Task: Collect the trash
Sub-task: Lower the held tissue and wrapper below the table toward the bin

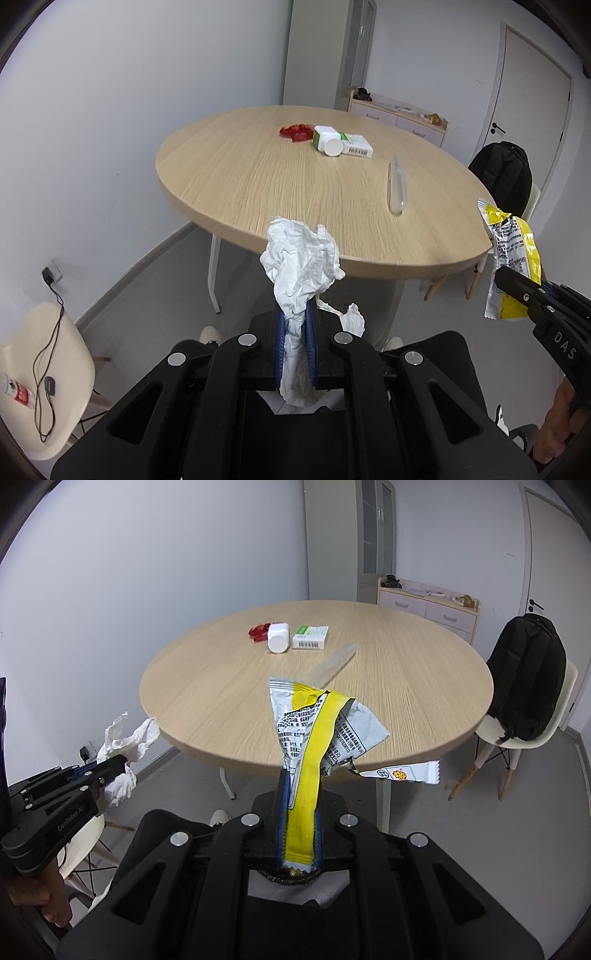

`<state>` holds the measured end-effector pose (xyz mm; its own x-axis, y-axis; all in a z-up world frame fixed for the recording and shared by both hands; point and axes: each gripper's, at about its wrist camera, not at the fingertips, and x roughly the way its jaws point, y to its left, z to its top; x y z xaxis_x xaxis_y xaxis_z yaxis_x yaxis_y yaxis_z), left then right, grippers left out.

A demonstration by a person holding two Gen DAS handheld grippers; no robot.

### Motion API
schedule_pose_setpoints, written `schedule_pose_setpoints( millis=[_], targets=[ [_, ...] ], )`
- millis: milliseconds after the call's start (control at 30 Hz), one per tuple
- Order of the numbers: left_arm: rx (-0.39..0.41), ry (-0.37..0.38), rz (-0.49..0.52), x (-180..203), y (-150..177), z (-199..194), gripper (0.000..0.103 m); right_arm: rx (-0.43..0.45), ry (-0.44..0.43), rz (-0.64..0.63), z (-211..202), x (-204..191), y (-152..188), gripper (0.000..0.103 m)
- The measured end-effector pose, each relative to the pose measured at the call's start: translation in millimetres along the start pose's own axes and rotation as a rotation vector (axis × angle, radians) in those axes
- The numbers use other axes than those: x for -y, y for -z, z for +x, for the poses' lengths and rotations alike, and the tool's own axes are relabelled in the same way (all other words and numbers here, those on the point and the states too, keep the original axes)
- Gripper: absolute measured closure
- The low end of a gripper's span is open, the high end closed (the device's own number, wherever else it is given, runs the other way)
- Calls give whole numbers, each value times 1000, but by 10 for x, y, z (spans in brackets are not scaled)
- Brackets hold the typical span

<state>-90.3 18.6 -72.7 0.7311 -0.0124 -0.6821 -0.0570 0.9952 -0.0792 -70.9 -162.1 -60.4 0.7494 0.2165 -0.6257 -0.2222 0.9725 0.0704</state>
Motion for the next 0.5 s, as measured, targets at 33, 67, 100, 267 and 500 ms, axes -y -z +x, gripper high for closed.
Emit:
schedule_pose_setpoints(
  millis=[33, 67, 100, 267, 500],
  targets=[
    [1, -3, 3, 0, 22, -4, 94, -3, 3, -1, -1, -5, 32, 93],
    [4, -9, 5, 4, 54, -16, 94, -5, 7, -1, -3, -6, 81, 93],
    [5, -12, 6, 3, 80, -18, 94, -8, 11, -2, -7, -6, 125, 93],
    [-11, -5, 9, 10, 212, -29, 94, -33, 22, 4, 24, 2, 322, 93],
    [-39, -7, 24, -4, 380, 7, 94, -61, 31, 13, 58, 25, 565, 93]
  ],
)
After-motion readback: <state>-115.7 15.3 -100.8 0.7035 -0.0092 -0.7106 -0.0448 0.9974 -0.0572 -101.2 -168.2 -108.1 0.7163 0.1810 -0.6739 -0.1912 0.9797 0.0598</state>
